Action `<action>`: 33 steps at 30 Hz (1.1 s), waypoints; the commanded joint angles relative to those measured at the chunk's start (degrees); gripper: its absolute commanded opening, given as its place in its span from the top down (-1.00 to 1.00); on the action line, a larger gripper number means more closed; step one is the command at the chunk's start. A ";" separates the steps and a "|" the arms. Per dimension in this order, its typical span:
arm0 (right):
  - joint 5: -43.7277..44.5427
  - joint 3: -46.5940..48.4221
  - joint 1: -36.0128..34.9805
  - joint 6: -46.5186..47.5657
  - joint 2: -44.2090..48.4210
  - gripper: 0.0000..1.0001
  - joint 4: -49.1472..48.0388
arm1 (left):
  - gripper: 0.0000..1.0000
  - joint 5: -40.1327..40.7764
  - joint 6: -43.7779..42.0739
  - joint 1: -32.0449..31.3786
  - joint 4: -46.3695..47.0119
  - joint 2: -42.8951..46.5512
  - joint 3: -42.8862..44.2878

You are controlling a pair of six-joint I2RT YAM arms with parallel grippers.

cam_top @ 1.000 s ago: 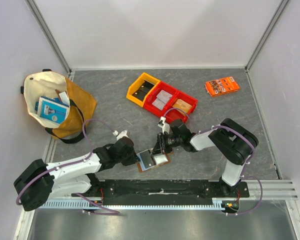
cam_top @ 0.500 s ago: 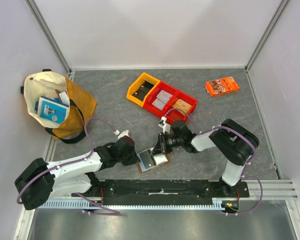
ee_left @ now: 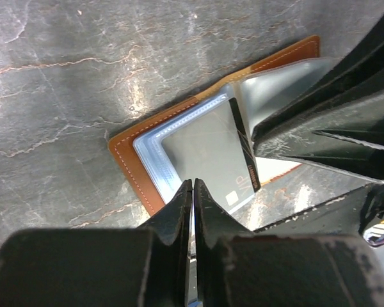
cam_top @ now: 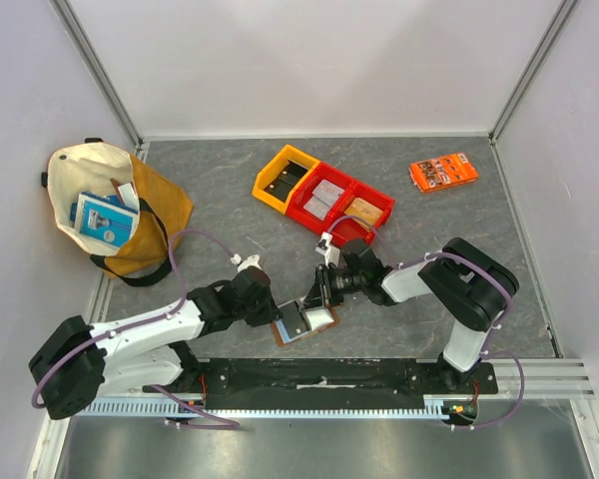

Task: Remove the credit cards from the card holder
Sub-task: Remove the credit card from the card holder.

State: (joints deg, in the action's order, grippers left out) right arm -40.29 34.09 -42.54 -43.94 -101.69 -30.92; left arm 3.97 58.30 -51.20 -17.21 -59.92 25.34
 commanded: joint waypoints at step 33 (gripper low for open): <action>-3.29 -2.27 -0.26 -2.11 -1.40 0.87 -6.95 | 0.96 -1.07 -2.05 -0.13 2.36 -7.40 -1.44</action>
State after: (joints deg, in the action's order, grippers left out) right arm -40.49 32.86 -42.59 -43.55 -101.97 -31.14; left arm 3.73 57.56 -51.18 -13.37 -66.28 25.32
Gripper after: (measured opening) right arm 0.138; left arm 0.023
